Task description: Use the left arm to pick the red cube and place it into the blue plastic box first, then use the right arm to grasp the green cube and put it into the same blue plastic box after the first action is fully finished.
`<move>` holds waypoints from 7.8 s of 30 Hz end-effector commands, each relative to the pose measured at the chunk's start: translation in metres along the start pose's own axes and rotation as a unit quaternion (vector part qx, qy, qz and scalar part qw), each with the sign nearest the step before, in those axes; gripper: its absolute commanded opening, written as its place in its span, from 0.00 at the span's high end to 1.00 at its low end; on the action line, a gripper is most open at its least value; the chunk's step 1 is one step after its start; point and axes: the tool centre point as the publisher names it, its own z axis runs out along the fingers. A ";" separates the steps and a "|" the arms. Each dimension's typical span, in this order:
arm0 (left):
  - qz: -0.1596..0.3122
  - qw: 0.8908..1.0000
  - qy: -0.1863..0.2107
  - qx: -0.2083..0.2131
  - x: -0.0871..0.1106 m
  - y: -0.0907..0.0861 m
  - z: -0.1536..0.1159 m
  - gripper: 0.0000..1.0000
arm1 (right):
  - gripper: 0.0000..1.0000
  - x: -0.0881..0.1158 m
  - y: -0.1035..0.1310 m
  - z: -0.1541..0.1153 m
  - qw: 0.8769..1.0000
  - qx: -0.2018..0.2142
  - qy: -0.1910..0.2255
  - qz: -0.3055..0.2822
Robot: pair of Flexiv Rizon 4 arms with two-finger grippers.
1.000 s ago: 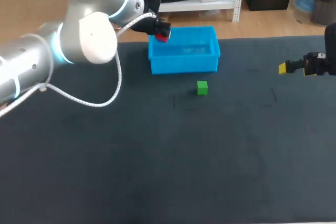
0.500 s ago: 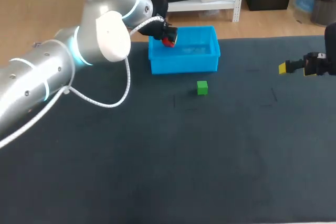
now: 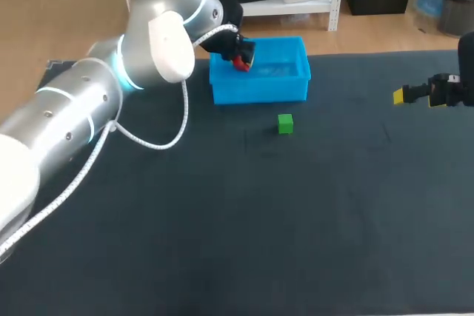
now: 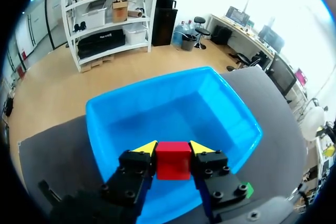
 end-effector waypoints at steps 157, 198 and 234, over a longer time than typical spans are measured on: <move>0.040 0.993 -0.076 0.079 0.211 -0.022 -0.246 0.00 | 0.00 -0.022 0.123 0.158 0.941 0.297 0.163 0.032; 0.040 0.993 -0.076 0.079 0.211 -0.022 -0.246 0.00 | 0.00 0.008 0.089 0.263 0.951 0.257 0.174 0.004; 0.040 0.993 -0.076 0.079 0.211 -0.022 -0.246 0.00 | 1.00 -0.028 0.093 0.223 0.964 0.232 0.123 0.033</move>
